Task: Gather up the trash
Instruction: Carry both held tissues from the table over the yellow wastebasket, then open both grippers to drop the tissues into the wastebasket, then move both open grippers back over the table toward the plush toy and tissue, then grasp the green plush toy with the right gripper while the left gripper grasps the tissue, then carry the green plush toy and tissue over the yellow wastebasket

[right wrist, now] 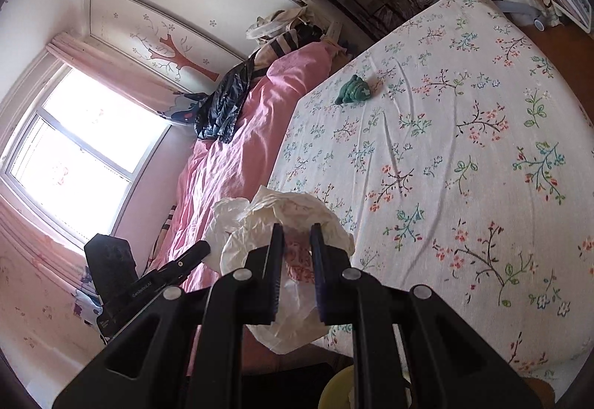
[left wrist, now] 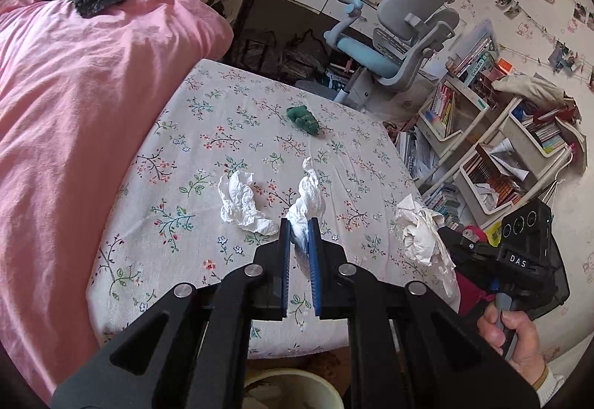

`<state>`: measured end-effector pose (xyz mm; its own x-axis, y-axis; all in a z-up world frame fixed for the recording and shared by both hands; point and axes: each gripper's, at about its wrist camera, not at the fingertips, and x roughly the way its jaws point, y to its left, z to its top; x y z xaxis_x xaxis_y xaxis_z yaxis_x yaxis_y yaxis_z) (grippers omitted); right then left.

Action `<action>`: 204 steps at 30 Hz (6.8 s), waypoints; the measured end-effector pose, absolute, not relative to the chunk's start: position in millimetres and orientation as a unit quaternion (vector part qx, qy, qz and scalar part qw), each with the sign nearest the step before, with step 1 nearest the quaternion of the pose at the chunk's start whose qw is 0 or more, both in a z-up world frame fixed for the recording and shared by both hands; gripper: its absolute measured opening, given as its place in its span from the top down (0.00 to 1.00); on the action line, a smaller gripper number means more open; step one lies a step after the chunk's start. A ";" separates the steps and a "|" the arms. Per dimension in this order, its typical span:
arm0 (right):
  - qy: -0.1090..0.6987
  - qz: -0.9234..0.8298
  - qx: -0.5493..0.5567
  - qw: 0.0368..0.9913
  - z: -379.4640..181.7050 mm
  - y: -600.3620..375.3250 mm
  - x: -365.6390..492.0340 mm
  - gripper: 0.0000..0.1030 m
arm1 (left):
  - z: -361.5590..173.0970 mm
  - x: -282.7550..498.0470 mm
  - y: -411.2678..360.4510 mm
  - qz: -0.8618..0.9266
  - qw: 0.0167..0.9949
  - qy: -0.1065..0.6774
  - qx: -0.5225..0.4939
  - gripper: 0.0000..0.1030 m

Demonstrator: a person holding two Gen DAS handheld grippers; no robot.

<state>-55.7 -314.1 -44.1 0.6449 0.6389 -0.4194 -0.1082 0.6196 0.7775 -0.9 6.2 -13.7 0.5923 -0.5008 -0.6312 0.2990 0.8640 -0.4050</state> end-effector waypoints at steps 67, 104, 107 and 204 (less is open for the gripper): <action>0.490 0.162 0.282 0.809 -132.5 -227.6 -187.6 0.52 | -88.6 -188.3 -23.0 -0.215 0.854 0.473 0.025 0.91; 0.496 0.137 0.252 0.819 -133.8 -226.6 -187.9 0.37 | -90.9 -176.9 8.6 -0.113 0.880 0.461 -0.030 0.26; 0.496 0.136 0.253 0.819 -133.7 -226.6 -187.7 0.37 | -91.0 -176.7 8.6 -0.111 0.880 0.460 -0.030 0.25; 0.299 0.122 0.202 0.925 -10.8 -277.0 -149.6 0.65 | -17.5 -106.2 13.6 -0.163 0.918 0.354 -0.076 0.94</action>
<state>-149.6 -277.0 -10.8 0.7913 0.3457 -0.5044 -0.1039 0.8889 0.4462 -106.2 13.6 -17.5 0.6966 -0.3522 -0.6251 0.2446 0.9356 -0.2546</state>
